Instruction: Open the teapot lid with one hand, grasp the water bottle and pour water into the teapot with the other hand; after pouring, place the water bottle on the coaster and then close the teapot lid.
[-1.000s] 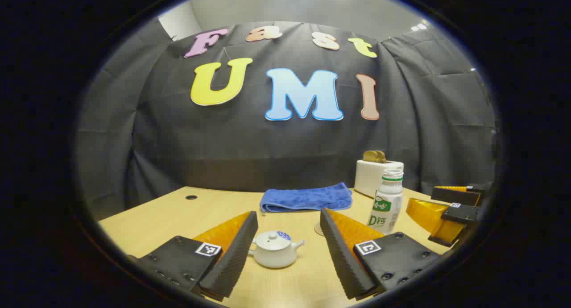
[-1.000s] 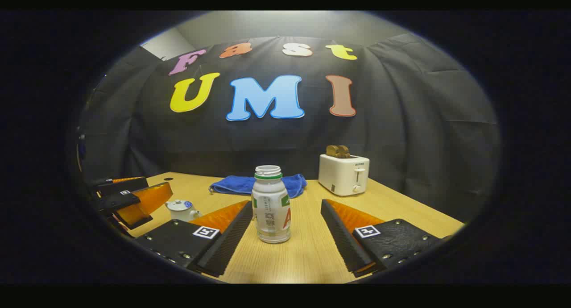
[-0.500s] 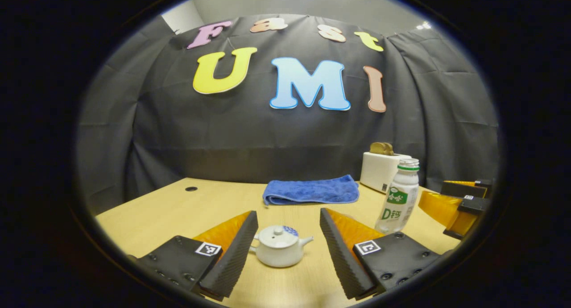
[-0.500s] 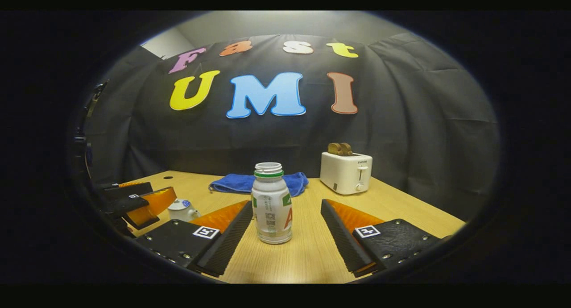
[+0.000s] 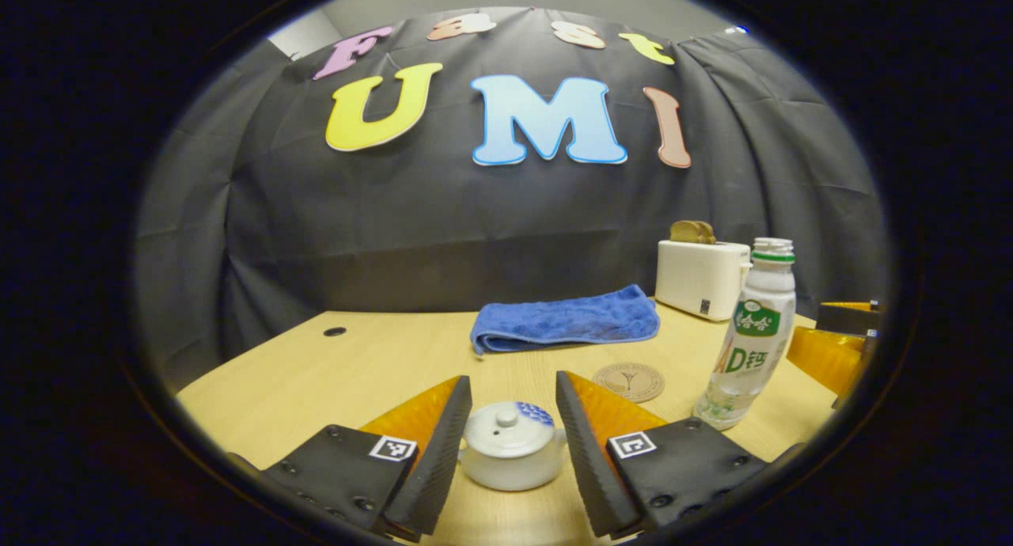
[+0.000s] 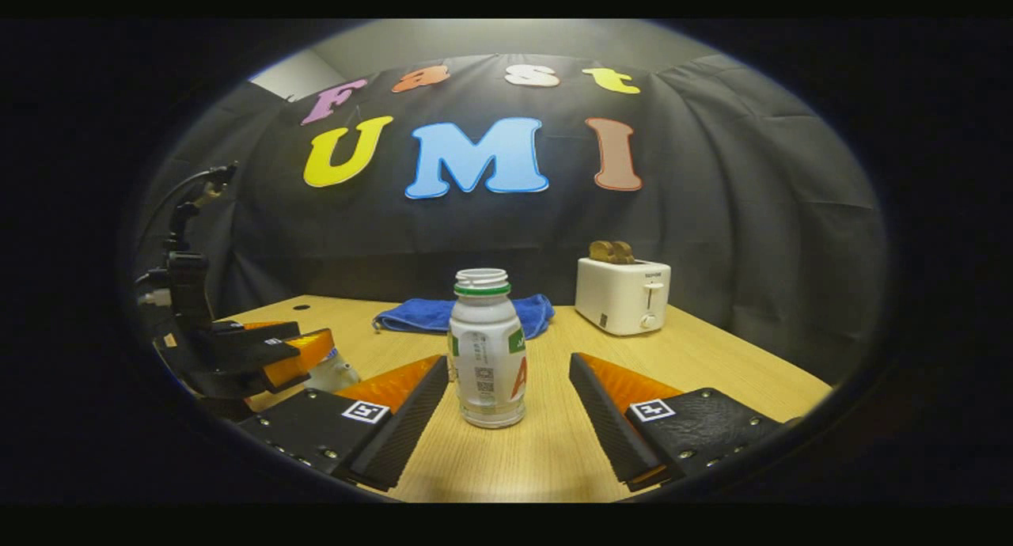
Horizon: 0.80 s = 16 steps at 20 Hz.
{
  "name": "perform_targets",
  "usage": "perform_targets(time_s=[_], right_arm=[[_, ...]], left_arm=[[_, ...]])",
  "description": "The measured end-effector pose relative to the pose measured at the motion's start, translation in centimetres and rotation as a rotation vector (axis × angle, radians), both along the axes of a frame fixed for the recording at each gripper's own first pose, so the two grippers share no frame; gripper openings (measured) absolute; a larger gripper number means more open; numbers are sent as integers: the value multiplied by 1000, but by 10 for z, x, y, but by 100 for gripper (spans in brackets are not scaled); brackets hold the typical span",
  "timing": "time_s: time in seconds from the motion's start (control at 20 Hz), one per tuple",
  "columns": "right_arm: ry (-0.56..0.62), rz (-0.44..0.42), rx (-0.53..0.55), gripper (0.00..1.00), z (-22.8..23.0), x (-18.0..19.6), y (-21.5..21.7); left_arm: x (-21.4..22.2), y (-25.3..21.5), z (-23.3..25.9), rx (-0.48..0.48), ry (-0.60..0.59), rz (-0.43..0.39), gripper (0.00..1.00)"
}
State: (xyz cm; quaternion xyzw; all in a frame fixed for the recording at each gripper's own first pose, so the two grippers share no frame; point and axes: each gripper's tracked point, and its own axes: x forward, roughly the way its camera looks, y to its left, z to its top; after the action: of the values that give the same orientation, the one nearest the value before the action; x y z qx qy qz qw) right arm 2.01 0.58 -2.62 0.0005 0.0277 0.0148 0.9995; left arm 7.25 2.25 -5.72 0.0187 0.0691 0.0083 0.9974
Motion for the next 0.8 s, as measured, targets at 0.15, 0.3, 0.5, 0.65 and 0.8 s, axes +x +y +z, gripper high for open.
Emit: perform_targets(time_s=[0.15,0.3,0.5,0.65,0.8], right_arm=[[13,-3,4,95,-5,4,-3],[25,-7,15,95,-11,7,-7],[35,-11,29,95,-14,9,-9],[35,-12,28,95,-13,7,-10],[32,-16,14,93,-13,7,-11]], left_arm=[[10,1,-9,-4,25,2,74],[14,2,-11,20,34,7,70],[16,1,-11,44,35,0,64],[17,5,-8,39,18,13,39],[17,3,-8,40,21,13,22]])
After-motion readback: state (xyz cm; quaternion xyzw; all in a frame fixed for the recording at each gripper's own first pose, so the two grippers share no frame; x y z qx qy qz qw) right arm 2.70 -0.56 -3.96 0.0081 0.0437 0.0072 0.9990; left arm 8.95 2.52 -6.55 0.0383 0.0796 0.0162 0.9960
